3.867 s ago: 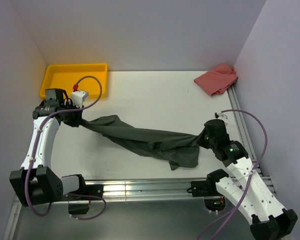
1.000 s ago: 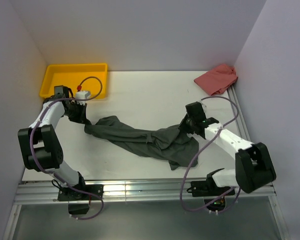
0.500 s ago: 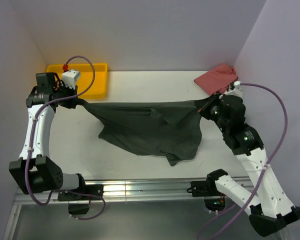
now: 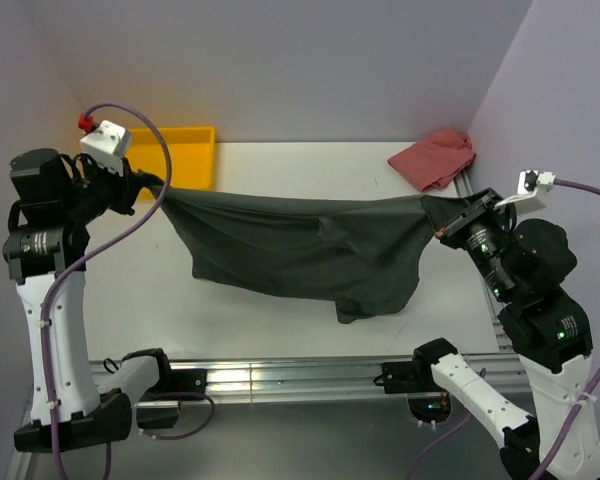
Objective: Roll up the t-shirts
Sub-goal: Flatten the tshirt
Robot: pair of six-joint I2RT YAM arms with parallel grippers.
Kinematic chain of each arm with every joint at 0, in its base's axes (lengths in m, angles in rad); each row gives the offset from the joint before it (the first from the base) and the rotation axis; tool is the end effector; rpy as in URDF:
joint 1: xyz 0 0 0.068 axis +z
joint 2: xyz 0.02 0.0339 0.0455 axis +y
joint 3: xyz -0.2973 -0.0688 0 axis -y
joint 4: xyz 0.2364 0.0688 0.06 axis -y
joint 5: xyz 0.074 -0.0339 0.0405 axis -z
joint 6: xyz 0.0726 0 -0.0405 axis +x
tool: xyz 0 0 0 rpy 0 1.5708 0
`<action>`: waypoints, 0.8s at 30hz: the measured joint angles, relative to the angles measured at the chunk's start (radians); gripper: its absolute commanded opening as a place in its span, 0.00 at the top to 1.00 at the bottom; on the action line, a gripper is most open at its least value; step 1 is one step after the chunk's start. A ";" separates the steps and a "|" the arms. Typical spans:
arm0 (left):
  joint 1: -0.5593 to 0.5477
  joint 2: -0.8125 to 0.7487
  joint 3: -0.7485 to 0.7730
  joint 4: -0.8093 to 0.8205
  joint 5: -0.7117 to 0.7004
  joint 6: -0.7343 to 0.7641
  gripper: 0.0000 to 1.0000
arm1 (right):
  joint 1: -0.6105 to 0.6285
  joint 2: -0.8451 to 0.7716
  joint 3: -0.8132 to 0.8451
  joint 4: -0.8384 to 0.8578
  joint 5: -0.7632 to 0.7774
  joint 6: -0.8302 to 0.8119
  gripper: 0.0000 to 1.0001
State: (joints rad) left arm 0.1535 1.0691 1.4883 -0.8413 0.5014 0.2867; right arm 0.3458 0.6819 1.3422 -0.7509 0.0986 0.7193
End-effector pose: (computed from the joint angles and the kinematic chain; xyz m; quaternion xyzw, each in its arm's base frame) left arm 0.1972 -0.0048 0.4688 0.1886 0.8025 -0.0883 0.5591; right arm 0.0821 0.0220 0.4800 0.1696 0.7185 0.3106 0.5987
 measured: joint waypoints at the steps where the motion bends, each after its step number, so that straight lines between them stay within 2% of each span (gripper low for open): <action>1: 0.000 -0.014 0.018 0.019 0.011 -0.021 1.00 | 0.000 0.010 0.025 0.002 0.001 -0.007 1.00; 4: -0.002 0.004 0.090 0.063 0.052 -0.071 1.00 | -0.002 0.079 0.078 0.024 -0.003 -0.032 1.00; 6: -0.015 0.102 0.175 0.094 0.073 -0.111 1.00 | -0.002 0.179 0.126 0.040 -0.006 -0.057 1.00; 11: -0.094 0.478 0.426 0.176 0.024 -0.183 1.00 | -0.043 0.539 0.320 0.113 -0.055 -0.117 1.00; 14: -0.159 0.750 0.673 0.163 -0.042 -0.212 1.00 | -0.110 0.745 0.455 0.137 -0.119 -0.130 1.00; 17: -0.200 0.937 0.904 0.157 -0.104 -0.237 1.00 | -0.169 0.907 0.642 0.121 -0.155 -0.138 1.00; 19: -0.212 0.963 0.942 0.180 -0.145 -0.246 1.00 | -0.194 0.975 0.776 0.106 -0.164 -0.143 1.00; 21: -0.212 0.924 0.908 0.224 -0.171 -0.246 1.00 | -0.212 0.989 0.858 0.108 -0.171 -0.143 1.00; 24: -0.200 0.814 0.804 0.276 -0.199 -0.236 1.00 | -0.230 0.924 0.856 0.127 -0.175 -0.140 1.00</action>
State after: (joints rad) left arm -0.0467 1.8828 2.2921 -0.5652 0.3027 0.0505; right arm 0.1158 1.6058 2.1986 -0.6243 -0.0769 0.5789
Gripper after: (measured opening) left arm 0.022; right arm 0.009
